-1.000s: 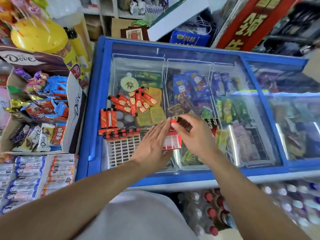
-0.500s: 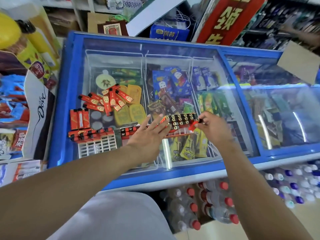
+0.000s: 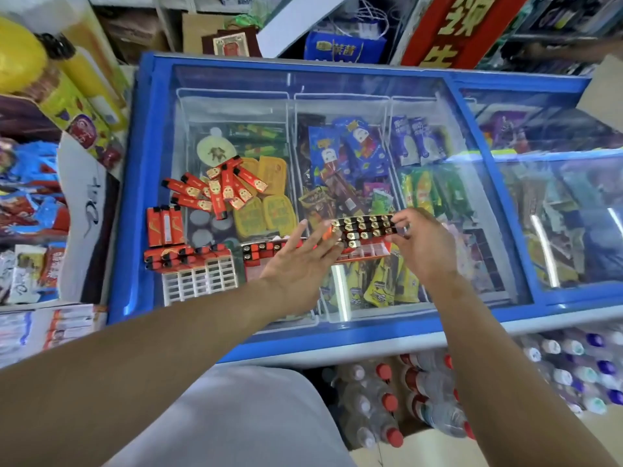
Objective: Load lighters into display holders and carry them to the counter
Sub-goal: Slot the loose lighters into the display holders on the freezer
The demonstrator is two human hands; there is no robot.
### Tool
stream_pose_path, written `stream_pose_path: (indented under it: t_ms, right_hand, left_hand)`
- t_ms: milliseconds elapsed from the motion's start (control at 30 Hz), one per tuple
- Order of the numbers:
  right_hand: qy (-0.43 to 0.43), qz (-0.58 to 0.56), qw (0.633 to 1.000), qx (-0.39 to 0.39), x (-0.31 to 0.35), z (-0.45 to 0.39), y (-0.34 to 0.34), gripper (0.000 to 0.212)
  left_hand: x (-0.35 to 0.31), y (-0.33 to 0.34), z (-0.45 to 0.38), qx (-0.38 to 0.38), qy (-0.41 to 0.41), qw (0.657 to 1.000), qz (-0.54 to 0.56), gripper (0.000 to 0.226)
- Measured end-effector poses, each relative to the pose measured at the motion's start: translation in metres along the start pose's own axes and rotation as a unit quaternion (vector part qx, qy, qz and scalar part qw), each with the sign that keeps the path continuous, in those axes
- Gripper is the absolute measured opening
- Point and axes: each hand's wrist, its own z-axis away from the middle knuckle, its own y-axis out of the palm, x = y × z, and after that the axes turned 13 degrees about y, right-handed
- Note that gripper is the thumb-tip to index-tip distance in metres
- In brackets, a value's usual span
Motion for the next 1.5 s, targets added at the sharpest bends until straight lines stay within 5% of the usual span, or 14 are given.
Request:
stream_pose_path:
  t_ms: [167,333,467,600,900,1033,1200,1333,1500]
  right_hand:
    - [-0.060,-0.049,0.996,-0.040,0.065,0.006,-0.013,0.011]
    - [-0.148,-0.052,0.979,0.130,0.168,-0.003,0.029,0.021]
    - [-0.115,-0.072,0.961,0.239,0.237,-0.018,0.080,0.038]
    - [-0.026,-0.109,0.967,0.231,0.274,-0.037,0.119,0.035]
    - [0.071,-0.040,0.977,0.199,0.304,-0.063,0.139,0.028]
    - [-0.002,-0.135,0.970,0.202,0.308,-0.029,0.095,0.017]
    - [-0.158,-0.149,0.943,0.254,0.280,0.049,0.044,0.056]
    - [-0.178,-0.093,0.934,0.295,0.260,0.090,0.042,0.032]
    - [-0.195,-0.072,0.955,0.210,0.249,0.102,0.076,0.018]
  left_hand:
    - [0.012,0.014,0.040,-0.076,-0.068,0.993,0.066,0.083]
    - [0.028,0.040,0.103,-0.181,-0.188,0.961,0.094,0.086]
    - [0.035,0.063,0.150,-0.219,-0.256,0.932,0.132,0.085]
    - [0.033,0.083,0.180,-0.220,-0.281,0.922,0.149,0.090]
    - [0.033,0.112,0.202,-0.173,-0.275,0.929,0.175,0.099]
    - [0.034,0.113,0.202,-0.177,-0.270,0.930,0.174,0.100]
    - [0.036,0.109,0.198,-0.264,-0.276,0.909,0.169,0.095]
    - [0.070,0.094,0.186,-0.339,-0.292,0.864,0.231,0.078]
    - [0.103,0.080,0.166,-0.287,-0.253,0.854,0.353,0.046]
